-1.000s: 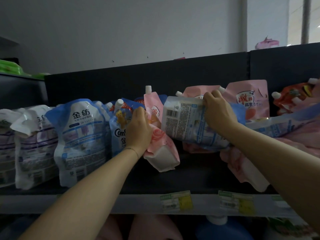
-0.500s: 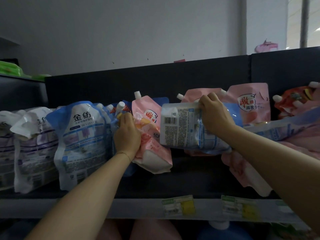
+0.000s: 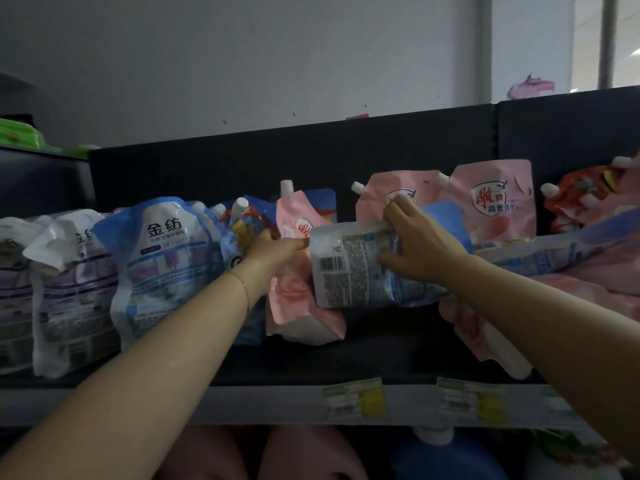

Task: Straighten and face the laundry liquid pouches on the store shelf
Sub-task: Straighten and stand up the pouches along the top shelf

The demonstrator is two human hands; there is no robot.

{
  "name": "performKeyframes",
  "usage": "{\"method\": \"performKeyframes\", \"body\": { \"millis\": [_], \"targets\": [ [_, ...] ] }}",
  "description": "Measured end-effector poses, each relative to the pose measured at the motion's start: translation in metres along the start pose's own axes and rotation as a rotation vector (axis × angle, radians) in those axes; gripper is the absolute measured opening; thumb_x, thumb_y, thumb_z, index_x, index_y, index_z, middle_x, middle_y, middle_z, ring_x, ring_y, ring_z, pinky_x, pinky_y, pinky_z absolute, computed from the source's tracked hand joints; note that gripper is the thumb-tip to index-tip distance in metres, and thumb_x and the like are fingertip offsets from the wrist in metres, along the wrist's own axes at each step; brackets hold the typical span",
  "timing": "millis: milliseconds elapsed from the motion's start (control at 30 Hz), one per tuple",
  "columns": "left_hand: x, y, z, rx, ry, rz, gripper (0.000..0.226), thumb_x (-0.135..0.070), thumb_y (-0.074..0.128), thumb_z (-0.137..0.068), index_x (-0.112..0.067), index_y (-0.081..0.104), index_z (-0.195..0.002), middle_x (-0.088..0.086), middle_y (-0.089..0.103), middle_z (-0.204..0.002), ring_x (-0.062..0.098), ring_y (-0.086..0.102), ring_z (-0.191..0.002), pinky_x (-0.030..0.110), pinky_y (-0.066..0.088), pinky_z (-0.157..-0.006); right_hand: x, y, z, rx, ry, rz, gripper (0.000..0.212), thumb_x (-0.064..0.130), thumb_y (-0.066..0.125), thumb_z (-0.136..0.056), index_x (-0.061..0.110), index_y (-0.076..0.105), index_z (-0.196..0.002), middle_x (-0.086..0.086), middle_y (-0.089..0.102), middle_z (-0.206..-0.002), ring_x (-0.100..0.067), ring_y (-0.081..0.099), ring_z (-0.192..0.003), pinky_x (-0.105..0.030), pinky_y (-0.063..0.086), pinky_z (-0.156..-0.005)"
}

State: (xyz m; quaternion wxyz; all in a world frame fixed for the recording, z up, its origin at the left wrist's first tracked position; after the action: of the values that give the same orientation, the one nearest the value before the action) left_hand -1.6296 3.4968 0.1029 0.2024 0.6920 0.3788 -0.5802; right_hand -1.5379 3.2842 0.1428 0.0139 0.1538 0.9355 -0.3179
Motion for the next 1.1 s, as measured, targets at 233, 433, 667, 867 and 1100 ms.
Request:
{"method": "performKeyframes", "body": {
  "millis": [233,433,667,867,1100],
  "targets": [
    [0.027,-0.008,0.005,-0.095,-0.120,0.047,0.064,-0.025,0.069,-0.085,-0.003,0.038,-0.136,0.014,0.056,-0.121,0.035,0.060,-0.104,0.045,0.053,-0.087,0.030,-0.001,0.008,0.116,-0.209,0.212,0.077,0.064,0.076,-0.055,0.006,0.048,-0.097,-0.005,0.044,-0.100,-0.011,0.038,-0.078,-0.024,0.036,-0.070],
    [0.026,-0.029,0.005,-0.272,-0.004,0.027,0.019,-0.023,0.057,-0.090,-0.016,0.059,-0.107,0.014,0.065,-0.110,0.034,0.064,-0.094,0.047,0.054,-0.086,0.045,-0.006,0.006,0.153,-0.274,0.329,0.088,0.071,0.074,-0.054,0.009,0.046,-0.110,-0.002,0.042,-0.111,-0.012,0.043,-0.091,-0.028,0.042,-0.085],
    [-0.006,-0.021,0.037,-0.365,0.336,-0.013,0.016,-0.018,0.049,-0.098,-0.012,0.064,-0.100,0.003,0.064,-0.087,0.016,0.059,-0.079,0.027,0.048,-0.073,0.057,0.016,0.026,0.324,-0.404,0.544,0.091,0.059,0.078,-0.060,0.007,0.047,-0.128,-0.006,0.046,-0.128,-0.021,0.050,-0.117,-0.033,0.040,-0.102],
    [-0.014,-0.008,0.068,-0.361,0.602,-0.216,0.031,-0.006,0.055,-0.091,-0.019,0.043,-0.117,-0.015,0.049,-0.101,-0.002,0.049,-0.079,0.000,0.038,-0.061,0.060,0.015,0.031,0.123,-0.476,0.505,0.099,0.040,0.093,-0.035,0.002,0.048,-0.116,-0.016,0.061,-0.115,-0.031,0.063,-0.101,-0.038,0.052,-0.089],
    [-0.028,-0.010,0.126,-0.645,1.081,-0.541,0.058,-0.021,0.071,-0.079,-0.008,0.038,-0.125,0.014,0.037,-0.129,0.026,0.038,-0.121,0.015,0.022,-0.106,0.071,0.017,0.024,0.076,-0.521,0.510,0.093,0.007,0.089,-0.039,0.012,0.052,-0.124,-0.021,0.055,-0.132,-0.034,0.062,-0.109,-0.039,0.057,-0.074]
  ]
}}
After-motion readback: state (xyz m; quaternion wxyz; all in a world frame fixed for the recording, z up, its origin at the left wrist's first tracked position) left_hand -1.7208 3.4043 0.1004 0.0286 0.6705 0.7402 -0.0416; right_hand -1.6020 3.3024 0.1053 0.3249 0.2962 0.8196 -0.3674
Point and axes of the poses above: each hand's wrist, its own z-axis away from the middle knuckle, its own y-axis out of the palm, x = y × z, the point moved 8 cm from there along -z, towards the middle knuckle
